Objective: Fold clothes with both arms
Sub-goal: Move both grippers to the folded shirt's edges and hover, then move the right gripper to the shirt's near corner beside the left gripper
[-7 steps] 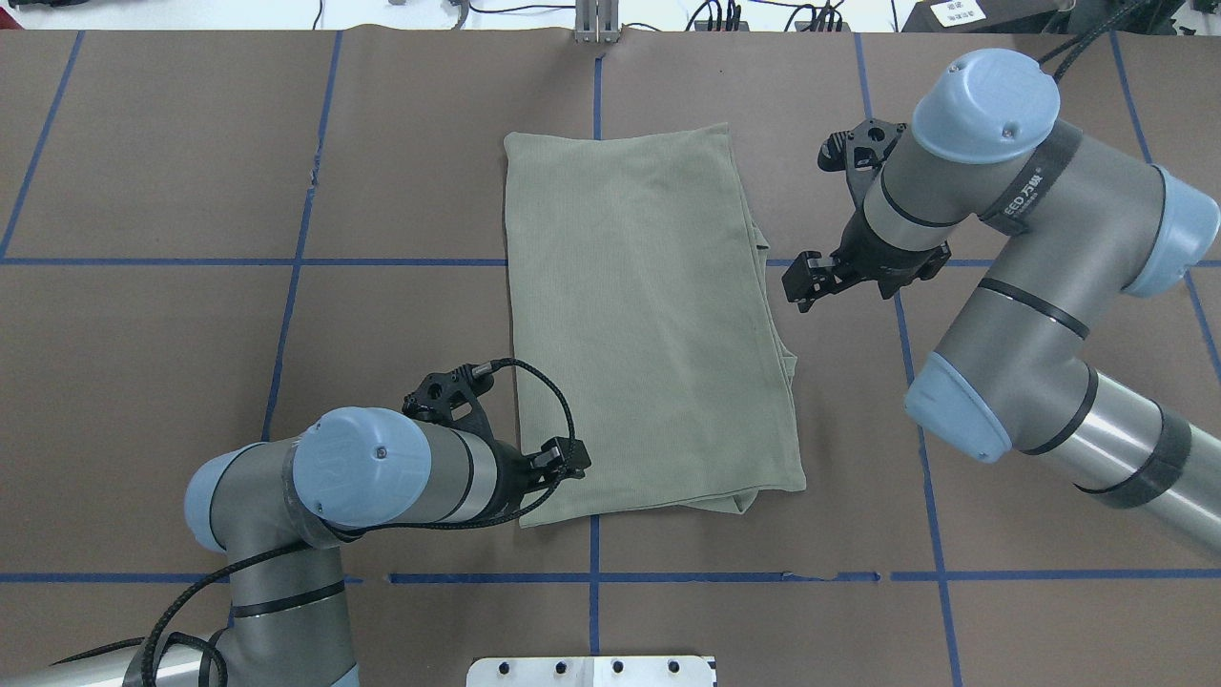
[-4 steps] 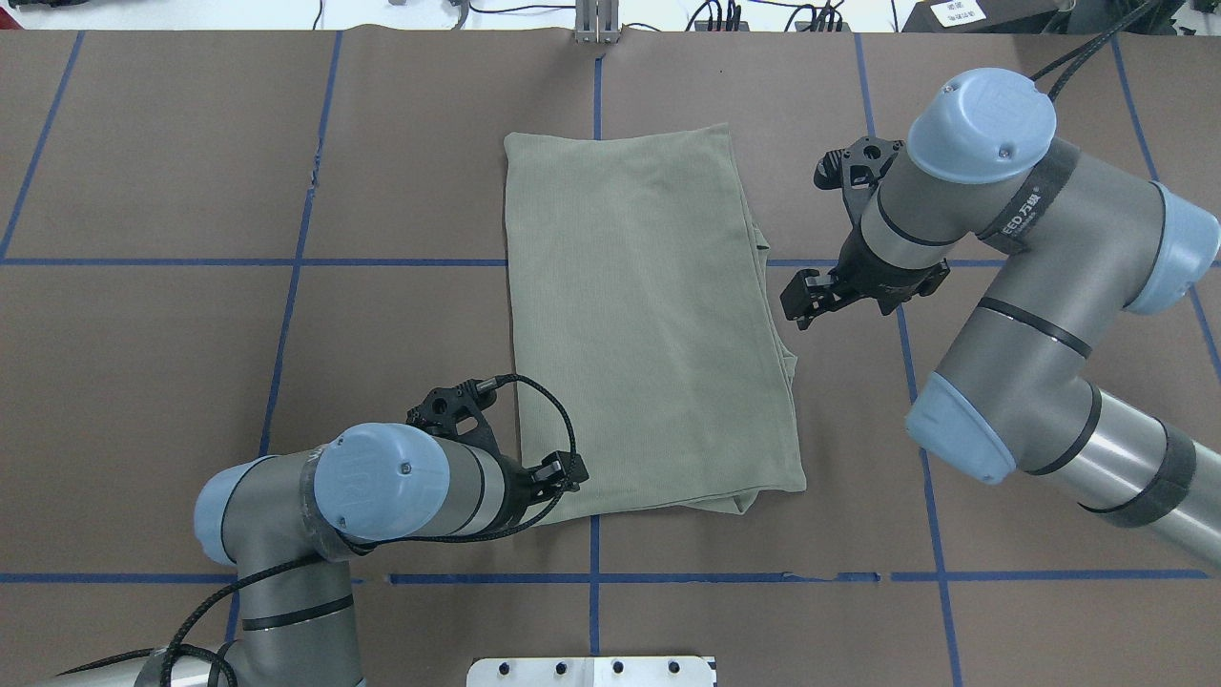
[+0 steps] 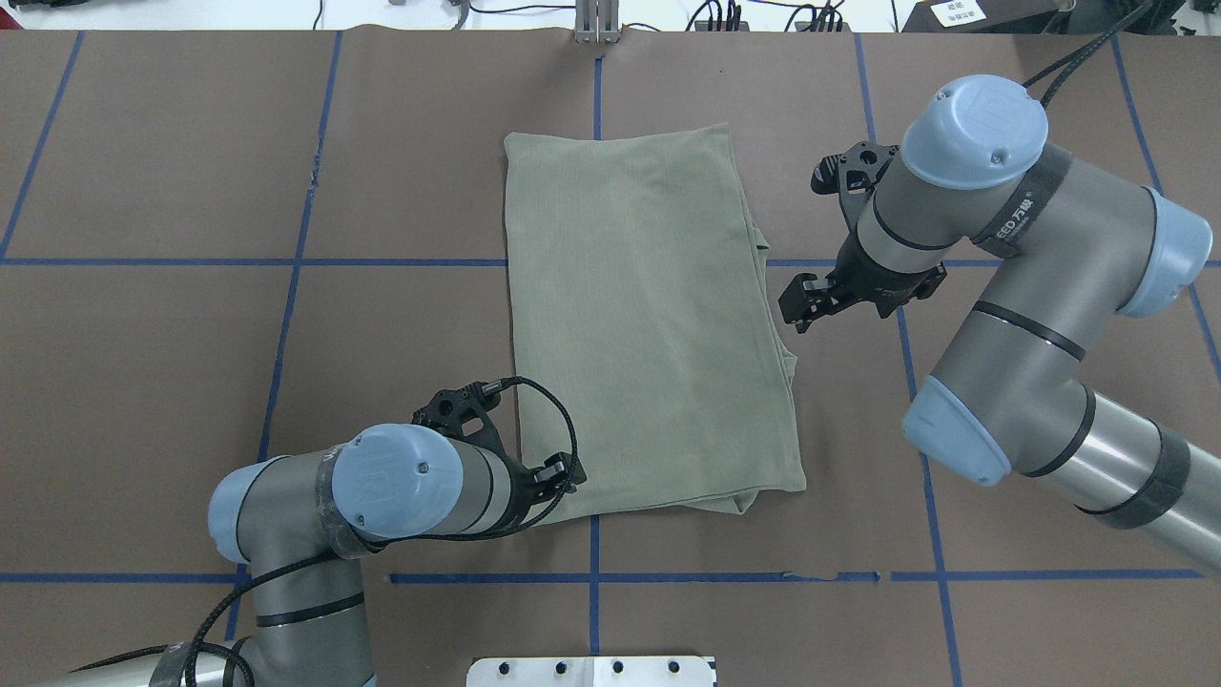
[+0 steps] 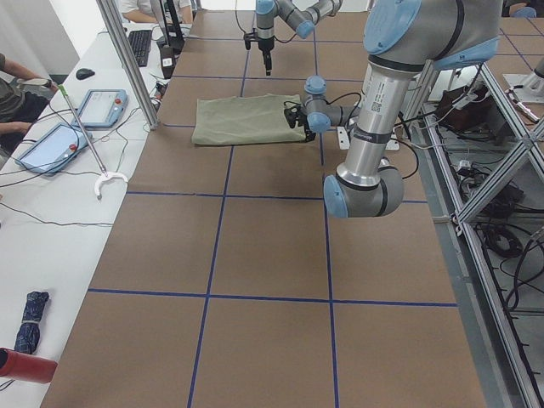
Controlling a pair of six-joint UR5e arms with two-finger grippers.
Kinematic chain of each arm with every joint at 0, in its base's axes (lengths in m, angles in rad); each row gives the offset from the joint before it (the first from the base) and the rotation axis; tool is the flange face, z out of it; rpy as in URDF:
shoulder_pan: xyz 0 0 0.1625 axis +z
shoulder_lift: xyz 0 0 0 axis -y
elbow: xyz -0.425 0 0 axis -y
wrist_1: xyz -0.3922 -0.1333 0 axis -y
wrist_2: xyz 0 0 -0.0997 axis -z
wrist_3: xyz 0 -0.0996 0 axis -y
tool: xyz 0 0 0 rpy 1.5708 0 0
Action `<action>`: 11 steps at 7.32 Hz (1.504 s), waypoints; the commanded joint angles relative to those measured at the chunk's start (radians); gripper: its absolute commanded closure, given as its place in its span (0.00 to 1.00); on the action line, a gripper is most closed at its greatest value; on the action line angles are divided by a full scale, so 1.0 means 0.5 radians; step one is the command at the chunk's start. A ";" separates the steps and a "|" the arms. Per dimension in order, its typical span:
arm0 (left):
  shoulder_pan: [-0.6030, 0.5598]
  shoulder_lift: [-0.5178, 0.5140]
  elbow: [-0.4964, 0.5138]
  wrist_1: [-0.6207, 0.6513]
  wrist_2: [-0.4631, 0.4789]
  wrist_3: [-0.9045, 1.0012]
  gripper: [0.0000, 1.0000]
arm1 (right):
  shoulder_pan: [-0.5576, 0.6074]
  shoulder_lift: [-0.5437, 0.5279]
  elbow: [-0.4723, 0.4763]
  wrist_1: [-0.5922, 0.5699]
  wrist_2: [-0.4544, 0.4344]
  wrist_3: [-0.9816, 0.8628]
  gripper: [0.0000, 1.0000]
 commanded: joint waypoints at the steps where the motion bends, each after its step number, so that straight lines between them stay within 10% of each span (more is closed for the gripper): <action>1: 0.000 -0.009 0.029 -0.007 0.006 0.000 0.19 | 0.000 0.001 -0.004 0.000 0.000 0.000 0.00; 4: 0.000 -0.083 0.100 -0.004 0.040 -0.003 0.28 | 0.000 -0.002 -0.004 0.000 0.003 0.000 0.00; 7: -0.006 -0.080 0.082 -0.001 0.037 -0.003 0.59 | 0.000 -0.002 -0.004 0.000 0.003 0.000 0.00; 9: -0.003 -0.059 0.060 0.002 0.046 0.000 1.00 | 0.000 -0.005 -0.004 0.000 0.003 0.000 0.00; 11: -0.003 -0.058 0.045 0.002 0.052 0.006 1.00 | -0.028 -0.008 0.005 0.003 0.000 0.091 0.00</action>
